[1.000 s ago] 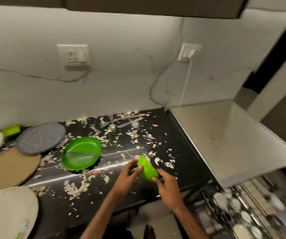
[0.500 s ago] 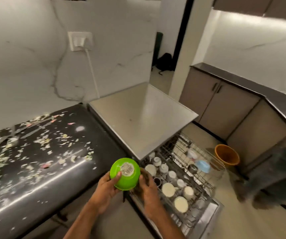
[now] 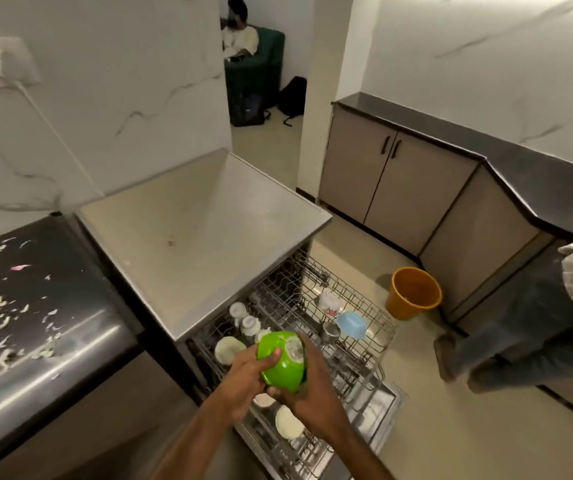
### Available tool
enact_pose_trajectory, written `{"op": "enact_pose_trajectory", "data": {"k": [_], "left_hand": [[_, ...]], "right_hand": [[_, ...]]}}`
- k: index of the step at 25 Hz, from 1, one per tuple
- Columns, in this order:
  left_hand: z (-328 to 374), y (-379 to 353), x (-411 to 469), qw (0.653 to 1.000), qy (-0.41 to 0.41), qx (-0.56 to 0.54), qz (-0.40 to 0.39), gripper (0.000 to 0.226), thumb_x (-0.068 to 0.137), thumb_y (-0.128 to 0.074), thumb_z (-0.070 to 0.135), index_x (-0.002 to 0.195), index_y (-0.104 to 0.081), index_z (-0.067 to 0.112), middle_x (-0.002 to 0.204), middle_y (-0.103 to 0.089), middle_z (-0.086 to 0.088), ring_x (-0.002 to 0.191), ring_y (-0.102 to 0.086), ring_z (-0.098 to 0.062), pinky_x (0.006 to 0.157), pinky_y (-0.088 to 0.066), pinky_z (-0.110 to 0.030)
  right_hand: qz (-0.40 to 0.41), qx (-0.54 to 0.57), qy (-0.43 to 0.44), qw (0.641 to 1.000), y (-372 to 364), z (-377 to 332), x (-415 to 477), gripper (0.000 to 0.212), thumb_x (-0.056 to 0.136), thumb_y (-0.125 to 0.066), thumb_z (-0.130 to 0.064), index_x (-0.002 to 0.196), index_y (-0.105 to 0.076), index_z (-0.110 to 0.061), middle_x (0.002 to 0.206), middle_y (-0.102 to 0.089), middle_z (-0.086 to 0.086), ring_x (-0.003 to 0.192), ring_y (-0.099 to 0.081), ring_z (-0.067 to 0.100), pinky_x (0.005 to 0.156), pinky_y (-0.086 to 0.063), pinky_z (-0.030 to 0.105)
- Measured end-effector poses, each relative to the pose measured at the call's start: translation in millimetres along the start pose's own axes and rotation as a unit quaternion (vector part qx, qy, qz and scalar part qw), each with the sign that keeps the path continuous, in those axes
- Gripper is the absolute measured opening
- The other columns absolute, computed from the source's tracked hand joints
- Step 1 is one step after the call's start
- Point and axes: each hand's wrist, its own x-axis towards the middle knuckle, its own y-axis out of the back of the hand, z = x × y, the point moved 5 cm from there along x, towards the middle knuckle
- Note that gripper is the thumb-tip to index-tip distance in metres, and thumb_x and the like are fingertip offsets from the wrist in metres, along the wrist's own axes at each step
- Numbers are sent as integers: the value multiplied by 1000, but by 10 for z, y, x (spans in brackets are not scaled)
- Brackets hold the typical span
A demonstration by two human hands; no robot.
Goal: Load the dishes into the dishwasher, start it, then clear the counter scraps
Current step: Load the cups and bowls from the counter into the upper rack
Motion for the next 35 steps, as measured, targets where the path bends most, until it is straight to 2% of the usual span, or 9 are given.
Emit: {"op": "enact_pose_trajectory", "data": {"k": [4, 7, 9, 12, 14, 15, 21, 29, 35], "left_hand": [[149, -127, 531, 997, 41, 23, -54, 45, 89, -67, 31, 128, -60, 9, 122, -67, -20, 111, -66, -38, 85, -58, -44], [514, -158, 1119, 953, 13, 283, -106, 52, 93, -53, 55, 134, -49, 24, 139, -57, -10, 112, -65, -13, 100, -51, -34], [913, -61, 1714, 833, -106, 541, -43, 68, 94, -46, 61, 149, -30, 24, 152, -42, -3, 125, -55, -11, 105, -40, -25], [1240, 115, 2626, 625, -173, 761, 9, 89, 96, -45, 57, 158, 0, 13, 166, -3, -11, 151, -12, -29, 121, -20, -41], [1184, 261, 3072, 541, -148, 828, 3, 100, 94, -46, 60, 155, 18, 12, 162, 24, -10, 150, 15, -34, 123, -4, -51], [1145, 311, 3230, 522, -155, 838, 9, 102, 93, -48, 57, 153, 23, 14, 160, 29, -9, 149, 21, -35, 122, 0, -55], [1066, 401, 3423, 519, -258, 813, 48, 109, 73, -64, 27, 159, 3, 20, 166, 7, -4, 152, 4, -33, 118, -13, -62], [1054, 393, 3412, 515, -234, 823, 49, 107, 80, -63, 28, 157, 11, 23, 165, 15, -1, 152, 13, -28, 120, -6, -59], [1062, 377, 3419, 518, -232, 822, 51, 107, 79, -65, 28, 158, 7, 24, 166, 11, -1, 152, 10, -27, 120, -8, -59]], "right_hand": [[74, -15, -16, 997, 202, 251, 338, 103, 65, -76, -74, 149, -24, -44, 145, -37, -26, 131, -42, -4, 101, -44, 21], [127, 20, -67, 989, 299, 521, 704, 98, 64, -81, -67, 144, -27, -47, 139, -45, -26, 123, -51, -3, 96, -50, 22], [143, 16, -123, 982, 355, 794, 1005, 101, 60, -83, -67, 140, -27, -43, 136, -49, -16, 119, -55, 4, 94, -53, 31], [139, -30, -162, 976, 380, 1298, 1596, 95, 58, -82, -68, 134, -30, -44, 124, -51, -19, 110, -56, 3, 87, -53, 27], [119, -63, -185, 973, 299, 1633, 1982, 95, 61, -79, -66, 138, -35, -33, 127, -53, -9, 114, -56, 12, 90, -54, 35], [103, -84, -192, 972, 240, 1815, 2178, 97, 63, -76, -67, 141, -33, -28, 132, -52, -5, 118, -54, 16, 93, -53, 38], [-8, -221, -193, 956, -171, 2724, 3147, 97, 70, -71, -65, 144, -28, -20, 140, -41, 5, 120, -44, 23, 95, -49, 42], [7, -241, -233, 942, -421, 3164, 3815, 98, 79, -68, -62, 151, -18, -16, 145, -34, 16, 126, -43, 33, 102, -46, 47], [-20, -291, -244, 925, -482, 3249, 3970, 83, 96, -57, -45, 154, -11, -9, 157, -22, 20, 143, -27, 39, 114, -34, 49]]}}
